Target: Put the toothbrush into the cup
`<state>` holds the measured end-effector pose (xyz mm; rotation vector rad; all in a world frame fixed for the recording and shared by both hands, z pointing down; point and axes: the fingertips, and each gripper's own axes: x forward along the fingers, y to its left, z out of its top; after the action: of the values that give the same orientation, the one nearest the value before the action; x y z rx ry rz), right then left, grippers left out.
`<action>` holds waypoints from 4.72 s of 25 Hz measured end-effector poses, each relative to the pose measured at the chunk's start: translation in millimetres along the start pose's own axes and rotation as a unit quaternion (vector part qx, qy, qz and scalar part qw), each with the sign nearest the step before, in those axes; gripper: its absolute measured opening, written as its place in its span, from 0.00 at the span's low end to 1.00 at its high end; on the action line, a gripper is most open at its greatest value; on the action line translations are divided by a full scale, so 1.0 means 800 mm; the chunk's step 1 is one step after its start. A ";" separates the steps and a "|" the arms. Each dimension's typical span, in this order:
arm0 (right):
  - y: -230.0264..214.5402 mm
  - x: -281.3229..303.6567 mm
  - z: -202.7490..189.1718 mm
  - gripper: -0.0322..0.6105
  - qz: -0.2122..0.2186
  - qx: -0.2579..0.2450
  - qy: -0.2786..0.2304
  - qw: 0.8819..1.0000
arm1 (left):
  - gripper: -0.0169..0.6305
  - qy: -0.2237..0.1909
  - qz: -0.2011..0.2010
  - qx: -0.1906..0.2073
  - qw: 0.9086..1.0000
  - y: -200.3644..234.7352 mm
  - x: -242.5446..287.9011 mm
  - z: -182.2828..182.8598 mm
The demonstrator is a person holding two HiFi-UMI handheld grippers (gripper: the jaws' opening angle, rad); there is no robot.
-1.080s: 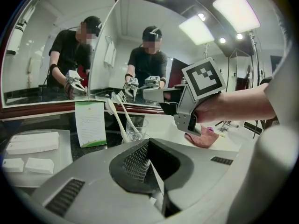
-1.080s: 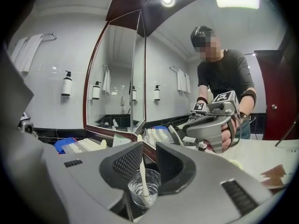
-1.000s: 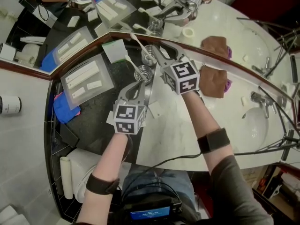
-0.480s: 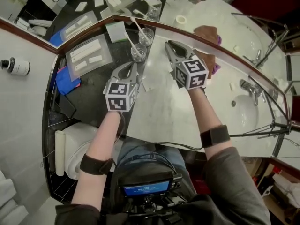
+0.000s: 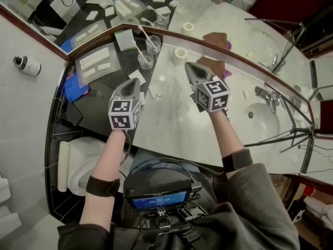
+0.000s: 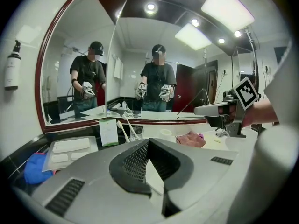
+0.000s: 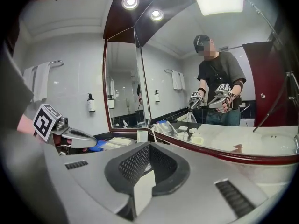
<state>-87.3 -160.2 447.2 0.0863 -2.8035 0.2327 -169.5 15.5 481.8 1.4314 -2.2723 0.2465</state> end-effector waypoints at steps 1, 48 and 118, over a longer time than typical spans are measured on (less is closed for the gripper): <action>0.000 -0.010 -0.004 0.07 -0.001 0.004 0.001 1.000 | 0.03 -0.001 0.002 0.001 1.000 -0.002 -0.006 0.000; 0.035 -0.157 -0.144 0.07 -0.145 0.184 -0.016 0.972 | 0.33 0.043 -0.093 -0.072 0.992 0.059 0.070 -0.001; 0.084 -0.224 -0.229 0.07 -0.272 0.262 -0.034 0.925 | 0.07 0.162 -0.308 0.450 0.822 -0.167 0.113 -0.023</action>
<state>134.2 -56.8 549.5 0.9901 -2.5700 0.8343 -78.7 -110.6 527.8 2.2452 -1.2957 1.3509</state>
